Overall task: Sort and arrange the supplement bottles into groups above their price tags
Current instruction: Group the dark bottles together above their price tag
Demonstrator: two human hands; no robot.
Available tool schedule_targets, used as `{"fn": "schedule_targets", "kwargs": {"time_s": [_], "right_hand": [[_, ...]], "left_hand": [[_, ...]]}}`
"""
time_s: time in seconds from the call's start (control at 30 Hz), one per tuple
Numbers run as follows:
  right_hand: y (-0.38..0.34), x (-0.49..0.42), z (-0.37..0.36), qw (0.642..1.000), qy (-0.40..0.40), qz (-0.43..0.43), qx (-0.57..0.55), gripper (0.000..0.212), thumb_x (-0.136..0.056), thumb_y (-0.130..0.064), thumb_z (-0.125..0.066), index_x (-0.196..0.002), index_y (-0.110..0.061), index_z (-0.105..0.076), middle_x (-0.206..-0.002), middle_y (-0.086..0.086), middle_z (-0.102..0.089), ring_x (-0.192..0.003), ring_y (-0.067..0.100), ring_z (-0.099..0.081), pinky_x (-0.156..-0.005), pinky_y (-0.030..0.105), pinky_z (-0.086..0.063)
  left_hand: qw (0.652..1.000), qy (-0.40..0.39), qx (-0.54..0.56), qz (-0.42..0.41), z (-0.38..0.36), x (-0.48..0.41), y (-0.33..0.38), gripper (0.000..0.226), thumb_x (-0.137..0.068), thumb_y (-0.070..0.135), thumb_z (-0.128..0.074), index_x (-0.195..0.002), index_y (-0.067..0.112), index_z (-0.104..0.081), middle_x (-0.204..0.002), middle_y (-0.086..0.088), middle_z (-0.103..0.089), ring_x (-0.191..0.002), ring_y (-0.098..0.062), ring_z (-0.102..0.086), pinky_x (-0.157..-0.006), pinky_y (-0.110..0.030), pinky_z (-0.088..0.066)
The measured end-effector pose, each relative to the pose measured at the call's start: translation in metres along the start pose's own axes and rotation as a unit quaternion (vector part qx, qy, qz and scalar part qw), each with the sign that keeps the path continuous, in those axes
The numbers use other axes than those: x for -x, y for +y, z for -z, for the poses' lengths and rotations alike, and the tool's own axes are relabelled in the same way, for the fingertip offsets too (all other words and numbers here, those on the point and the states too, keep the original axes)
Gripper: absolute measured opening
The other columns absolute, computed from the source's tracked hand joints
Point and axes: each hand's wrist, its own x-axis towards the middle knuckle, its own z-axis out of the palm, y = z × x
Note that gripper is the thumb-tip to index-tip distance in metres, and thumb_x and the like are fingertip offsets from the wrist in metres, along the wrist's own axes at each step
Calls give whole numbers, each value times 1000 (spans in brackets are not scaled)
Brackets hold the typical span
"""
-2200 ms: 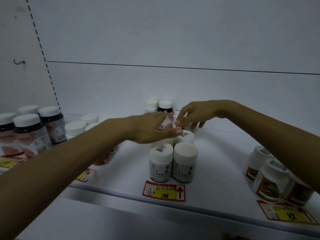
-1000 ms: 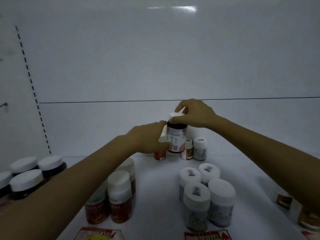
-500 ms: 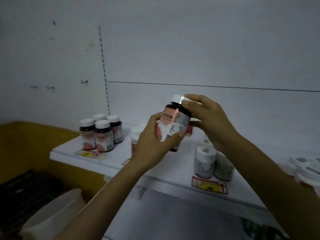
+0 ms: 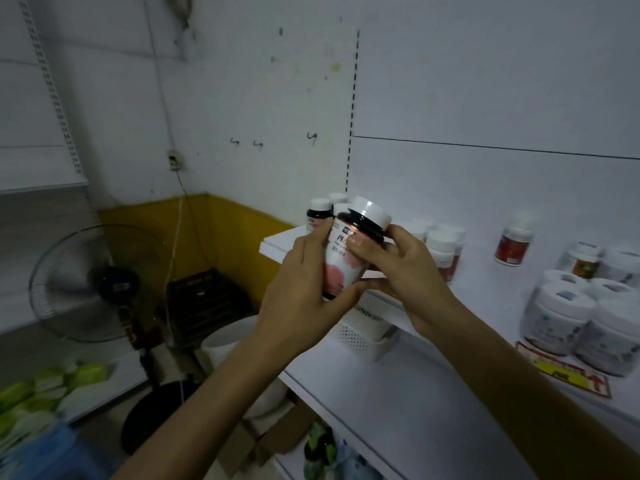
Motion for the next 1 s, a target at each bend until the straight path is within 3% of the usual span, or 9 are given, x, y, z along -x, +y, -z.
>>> {"fn": "schedule_targets", "kwargs": {"time_s": [0.2,0.4,0.63,0.8,0.9,1.0], "right_hand": [[17,-27,-42,999,-30,-11,1,38,-85,-21,-67,-122,-18,-58,-110,2,-71,-93,13,-71,-66,29,-59],[16,-74,-92,999,-12,-32,21,31,-90,-40,-57,-110,-17,-63,-108,6,-70,-98,20,-69,-75,36,-59],[-2,-131,-142,983,3,20,183,34,-86,-43,-61,-109,-18,-62,-95,1,-70,-79,11,-70,-66,25,-58],[-15,-158,-140,979,49,1,200,32,-85,-37,-65,-106,-14,-62,-98,7,-71,-77,17,-72,-64,27,-58],[-21,-173,-128,978,103,1,180,30,-84,-32,-67,-103,-10,-62,-102,12,-69,-82,23,-72,-70,30,-59],[-22,-189,-110,971,157,9,178,33,-82,-29,-69,-107,-9,-60,-103,13,-69,-84,25,-72,-75,32,-59]], "left_hand": [[999,-14,40,16,31,-1,-45,74,-75,50,-62,-138,36,-26,-118,20,-43,-102,-5,-53,-77,-33,-55],[999,4,44,15,63,-21,-104,76,-72,55,-62,-137,36,-29,-124,13,-48,-102,-3,-54,-76,-35,-56],[997,31,-48,-54,100,-63,-178,77,-76,51,-64,-141,29,-27,-125,2,-49,-101,-10,-52,-71,-30,-55],[989,17,-74,-130,97,-111,-202,77,-77,46,-66,-140,27,-28,-125,0,-49,-100,-14,-52,-68,-27,-52],[984,-14,-31,-174,84,-141,-207,77,-78,48,-61,-142,27,-25,-131,-1,-45,-108,-15,-49,-77,-32,-53],[982,-34,33,-180,63,-172,-212,75,-81,53,-54,-143,25,-23,-145,0,-33,-128,-16,-38,-99,-34,-44]]}}
